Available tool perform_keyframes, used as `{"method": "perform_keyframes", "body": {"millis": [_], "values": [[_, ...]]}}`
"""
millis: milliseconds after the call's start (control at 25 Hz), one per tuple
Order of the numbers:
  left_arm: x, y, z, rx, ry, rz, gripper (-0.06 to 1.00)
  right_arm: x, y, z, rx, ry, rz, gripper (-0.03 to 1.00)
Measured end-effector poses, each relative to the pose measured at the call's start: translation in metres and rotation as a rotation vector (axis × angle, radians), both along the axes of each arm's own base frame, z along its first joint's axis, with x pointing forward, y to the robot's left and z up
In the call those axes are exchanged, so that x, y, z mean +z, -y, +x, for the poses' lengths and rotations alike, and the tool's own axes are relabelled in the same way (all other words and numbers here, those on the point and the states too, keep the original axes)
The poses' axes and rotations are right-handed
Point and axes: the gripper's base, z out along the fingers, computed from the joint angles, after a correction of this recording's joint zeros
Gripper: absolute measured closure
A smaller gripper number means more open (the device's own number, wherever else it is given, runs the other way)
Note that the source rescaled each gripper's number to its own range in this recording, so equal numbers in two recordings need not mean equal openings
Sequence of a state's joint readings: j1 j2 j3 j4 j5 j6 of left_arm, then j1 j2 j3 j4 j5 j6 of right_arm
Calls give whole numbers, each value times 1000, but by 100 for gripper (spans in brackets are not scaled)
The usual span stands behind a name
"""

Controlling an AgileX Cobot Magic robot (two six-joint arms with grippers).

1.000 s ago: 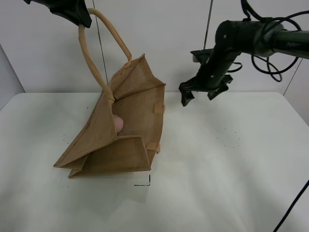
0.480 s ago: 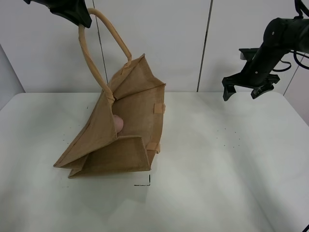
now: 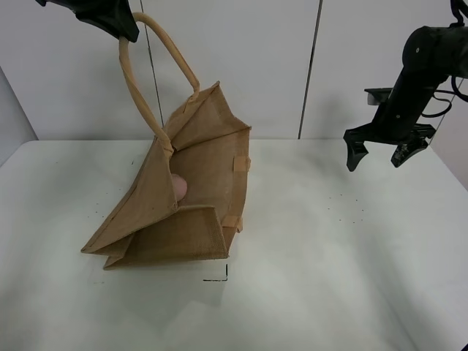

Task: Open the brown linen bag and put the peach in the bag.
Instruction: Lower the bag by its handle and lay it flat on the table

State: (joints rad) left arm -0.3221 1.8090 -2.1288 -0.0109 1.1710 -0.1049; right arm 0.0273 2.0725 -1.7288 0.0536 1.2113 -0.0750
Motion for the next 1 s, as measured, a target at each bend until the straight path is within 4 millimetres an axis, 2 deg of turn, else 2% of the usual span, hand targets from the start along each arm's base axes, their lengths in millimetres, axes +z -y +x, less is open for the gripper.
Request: {"method": "perform_keyframes", "body": {"millis": [120, 280, 320, 360, 400, 480, 560, 600, 720, 760, 800, 1000], "values": [[0, 0, 0, 0, 0, 0, 94, 10, 1, -25, -2, -21, 0, -3], [0, 0, 0, 0, 0, 0, 94, 27, 2, -81, -3, -48, -1, -3], [0, 0, 0, 0, 0, 0, 94, 27, 2, -81, -3, -48, -1, -3], [0, 0, 0, 0, 0, 0, 94, 35, 3, -100, -4, -41, -1, -3], [0, 0, 0, 0, 0, 0, 94, 38, 4, -133, -5, -58, -1, -3], [0, 0, 0, 0, 0, 0, 94, 45, 5, -171, -5, -45, -1, -3], [0, 0, 0, 0, 0, 0, 94, 42, 6, -209, -5, -49, -1, -3], [0, 0, 0, 0, 0, 0, 94, 42, 6, -209, -5, -49, -1, -3], [0, 0, 0, 0, 0, 0, 94, 39, 7, -259, -8, 10, 1, -3], [0, 0, 0, 0, 0, 0, 94, 39, 8, -274, -9, 56, 2, -3], [0, 0, 0, 0, 0, 0, 94, 41, 8, -300, -12, 175, 5, -3], [0, 0, 0, 0, 0, 0, 94, 47, 10, -348, -35, 485, 22, -3]]}}
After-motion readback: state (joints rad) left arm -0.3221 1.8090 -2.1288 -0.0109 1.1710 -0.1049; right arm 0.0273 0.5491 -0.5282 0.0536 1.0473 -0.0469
